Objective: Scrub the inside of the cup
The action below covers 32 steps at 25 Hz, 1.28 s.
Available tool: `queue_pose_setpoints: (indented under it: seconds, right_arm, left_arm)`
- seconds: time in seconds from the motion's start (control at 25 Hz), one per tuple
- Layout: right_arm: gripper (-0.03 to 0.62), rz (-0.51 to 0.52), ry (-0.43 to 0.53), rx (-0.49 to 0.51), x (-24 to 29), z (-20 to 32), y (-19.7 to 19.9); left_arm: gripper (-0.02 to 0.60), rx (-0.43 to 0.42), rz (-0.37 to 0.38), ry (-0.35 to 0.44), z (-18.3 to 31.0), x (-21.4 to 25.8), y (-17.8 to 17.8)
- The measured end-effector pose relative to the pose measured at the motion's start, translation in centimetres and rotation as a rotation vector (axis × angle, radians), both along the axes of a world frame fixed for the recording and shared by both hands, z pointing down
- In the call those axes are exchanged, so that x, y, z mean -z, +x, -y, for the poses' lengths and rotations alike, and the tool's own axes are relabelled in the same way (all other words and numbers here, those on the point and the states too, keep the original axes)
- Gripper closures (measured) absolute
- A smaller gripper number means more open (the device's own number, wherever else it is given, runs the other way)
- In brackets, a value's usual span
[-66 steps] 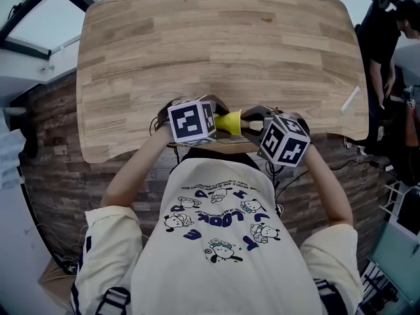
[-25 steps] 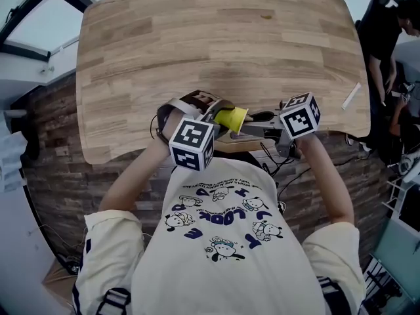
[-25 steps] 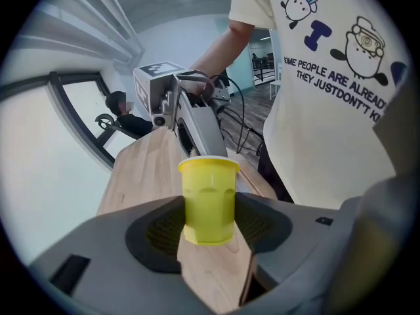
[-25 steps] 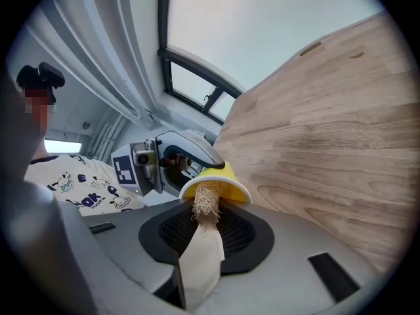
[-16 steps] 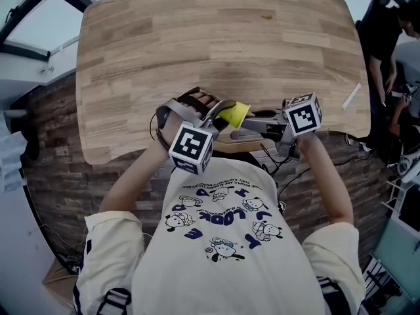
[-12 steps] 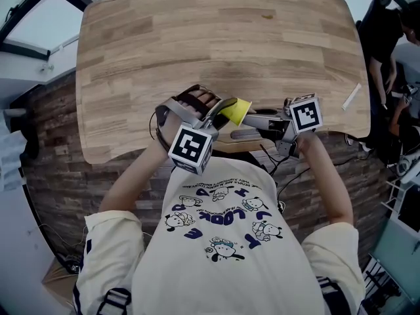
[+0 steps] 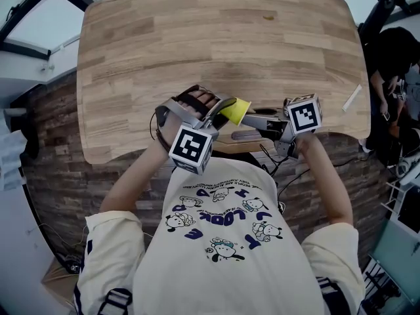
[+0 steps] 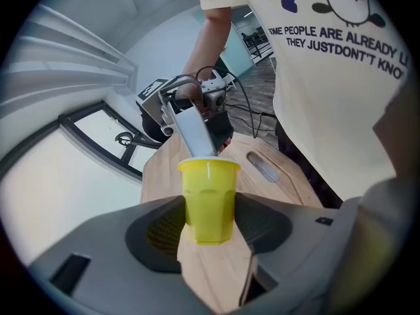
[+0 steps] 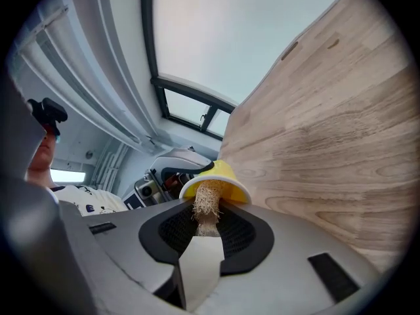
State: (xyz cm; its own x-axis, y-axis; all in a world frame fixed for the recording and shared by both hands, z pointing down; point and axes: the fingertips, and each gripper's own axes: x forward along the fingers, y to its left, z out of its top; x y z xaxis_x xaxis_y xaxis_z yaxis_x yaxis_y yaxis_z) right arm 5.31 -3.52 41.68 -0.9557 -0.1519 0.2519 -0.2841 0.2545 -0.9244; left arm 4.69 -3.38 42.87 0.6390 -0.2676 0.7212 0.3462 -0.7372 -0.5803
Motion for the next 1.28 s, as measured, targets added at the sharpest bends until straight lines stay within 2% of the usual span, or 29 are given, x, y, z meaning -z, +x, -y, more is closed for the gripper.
queue_pose_setpoints:
  seconds: [0.36,0.88,1.08,1.28]
  right_arm:
    - [0.516,-0.161,0.109,0.081,-0.4,-0.4,-0.3]
    - [0.517,-0.431,0.345,0.227,-0.9,-1.1,-0.5]
    - [0.517,-0.555,0.500,0.335,-1.2,-1.3,-0.7]
    - [0.517,-0.735,0.763,0.508,-0.9,-1.7,-1.1]
  left_arm:
    - [0.327,0.022,-0.004,-0.085,-0.3,-0.3,-0.1]
    - [0.327,0.086,-0.018,-0.286,-1.1,-0.9,-0.3]
    - [0.325,0.114,-0.026,-0.384,-1.3,-1.2,-0.5]
    - [0.325,0.137,-0.044,-0.471,-1.5,-1.2,-0.4]
